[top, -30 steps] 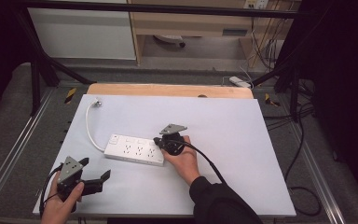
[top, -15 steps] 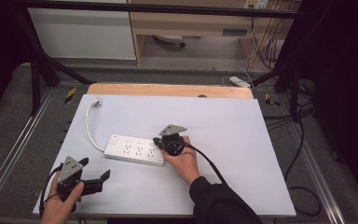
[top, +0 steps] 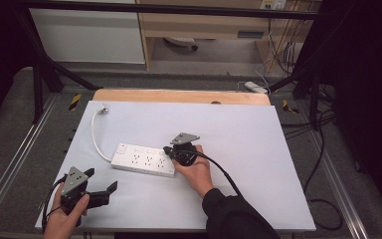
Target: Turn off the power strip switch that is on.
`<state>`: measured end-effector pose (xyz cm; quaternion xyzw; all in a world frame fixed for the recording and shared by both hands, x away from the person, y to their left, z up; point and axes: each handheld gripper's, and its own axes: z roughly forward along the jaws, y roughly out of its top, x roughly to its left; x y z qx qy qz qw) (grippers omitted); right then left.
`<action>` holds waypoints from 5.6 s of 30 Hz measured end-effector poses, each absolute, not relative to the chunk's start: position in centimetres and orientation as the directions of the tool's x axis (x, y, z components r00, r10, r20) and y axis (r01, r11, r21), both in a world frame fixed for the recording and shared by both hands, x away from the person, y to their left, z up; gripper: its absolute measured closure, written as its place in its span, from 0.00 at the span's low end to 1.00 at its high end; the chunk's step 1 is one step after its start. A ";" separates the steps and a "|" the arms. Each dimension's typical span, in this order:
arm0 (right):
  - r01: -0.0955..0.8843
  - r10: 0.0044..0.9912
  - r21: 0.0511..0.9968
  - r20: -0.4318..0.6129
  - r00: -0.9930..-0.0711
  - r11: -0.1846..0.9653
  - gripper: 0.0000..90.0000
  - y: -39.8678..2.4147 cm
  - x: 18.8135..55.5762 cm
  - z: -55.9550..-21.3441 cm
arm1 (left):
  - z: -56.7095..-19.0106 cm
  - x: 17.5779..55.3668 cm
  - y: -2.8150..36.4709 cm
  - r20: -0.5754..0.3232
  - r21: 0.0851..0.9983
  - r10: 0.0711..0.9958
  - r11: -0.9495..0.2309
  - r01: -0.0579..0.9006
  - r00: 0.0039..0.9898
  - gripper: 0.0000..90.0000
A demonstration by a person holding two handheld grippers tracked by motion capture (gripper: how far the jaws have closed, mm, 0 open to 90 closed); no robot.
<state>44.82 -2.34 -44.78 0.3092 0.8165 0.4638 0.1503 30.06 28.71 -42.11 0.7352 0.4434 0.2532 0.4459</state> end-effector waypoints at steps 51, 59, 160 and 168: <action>0.383 0.656 0.880 0.115 -0.746 0.281 0.90 -3.4 44.8 -42.5 | -42.1 30.1 28.7 -0.022 0.880 0.876 -0.211 0.425 0.482 0.07; 0.371 0.660 0.892 0.118 -0.742 0.258 0.65 -3.6 44.7 -41.8 | -42.1 30.1 28.7 -0.022 0.880 0.876 -0.212 0.425 0.482 0.07; 0.336 0.850 0.942 0.160 -0.502 0.021 0.06 -28.3 36.6 -37.8 | -42.4 30.0 28.6 -0.029 0.874 0.879 -0.209 0.439 0.476 0.07; 0.341 0.856 0.937 0.114 -0.504 0.076 0.07 -28.3 35.5 -40.6 | -42.4 30.0 28.6 -0.026 0.873 0.879 -0.212 0.439 0.476 0.07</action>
